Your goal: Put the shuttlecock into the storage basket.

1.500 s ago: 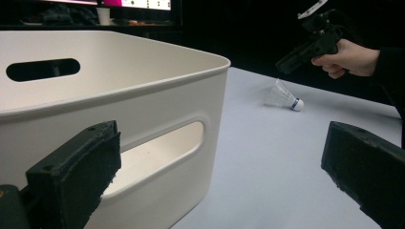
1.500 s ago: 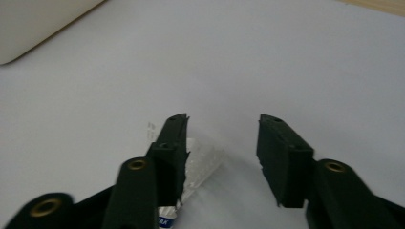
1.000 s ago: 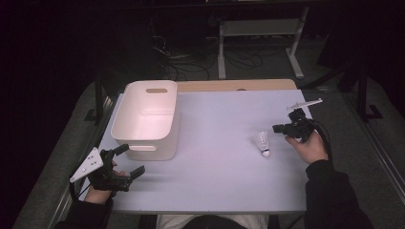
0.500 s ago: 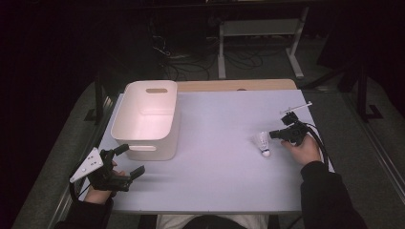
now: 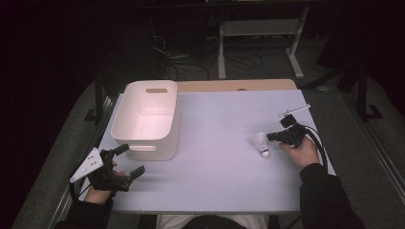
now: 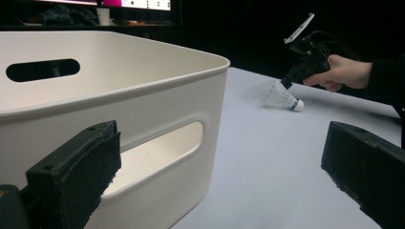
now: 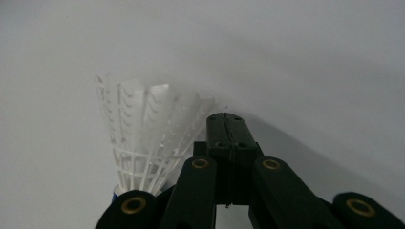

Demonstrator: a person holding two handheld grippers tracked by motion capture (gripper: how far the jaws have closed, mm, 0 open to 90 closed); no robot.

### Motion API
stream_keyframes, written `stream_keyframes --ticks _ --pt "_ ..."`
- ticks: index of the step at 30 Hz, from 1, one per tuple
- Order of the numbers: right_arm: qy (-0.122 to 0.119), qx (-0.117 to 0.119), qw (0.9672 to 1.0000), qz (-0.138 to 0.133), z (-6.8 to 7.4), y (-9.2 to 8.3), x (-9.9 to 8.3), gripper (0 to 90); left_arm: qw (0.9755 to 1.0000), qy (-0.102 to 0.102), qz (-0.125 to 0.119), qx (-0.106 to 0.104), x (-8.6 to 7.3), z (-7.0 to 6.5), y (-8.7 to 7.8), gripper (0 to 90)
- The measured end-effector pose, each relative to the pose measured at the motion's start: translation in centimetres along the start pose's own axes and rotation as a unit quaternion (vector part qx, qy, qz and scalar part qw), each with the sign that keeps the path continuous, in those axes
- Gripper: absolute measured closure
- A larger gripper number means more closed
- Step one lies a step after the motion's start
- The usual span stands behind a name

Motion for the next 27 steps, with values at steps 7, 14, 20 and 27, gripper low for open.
stream_keyframes --ticks 7,14,20,27 --pt "-0.015 0.012 0.9998 0.003 0.9 0.7 0.1 88.8 1.0 0.0 0.0 0.0 0.0 0.0 0.0 0.0" --pt "-0.028 0.021 0.9994 0.008 1.6 1.0 0.2 88.8 1.0 0.0 0.0 0.0 0.0 0.0 0.0 0.0" --pt "-0.033 0.023 0.9991 0.011 2.0 1.2 0.2 88.8 1.0 0.0 0.0 -0.001 0.0 0.0 0.0 0.0" --pt "-0.038 0.026 0.9989 0.012 2.3 1.3 0.2 88.8 1.0 0.0 0.0 -0.001 0.0 0.0 0.0 0.0"
Point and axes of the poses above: each handheld gripper's, and its own axes: y roughly forward along the jaws, x roughly out of its top, z roughly to its left, the point moved 3 cm from there along y, roughly forward along the jaws, and after that the axes turned 8 degrees about x, right-handed, at the moved point
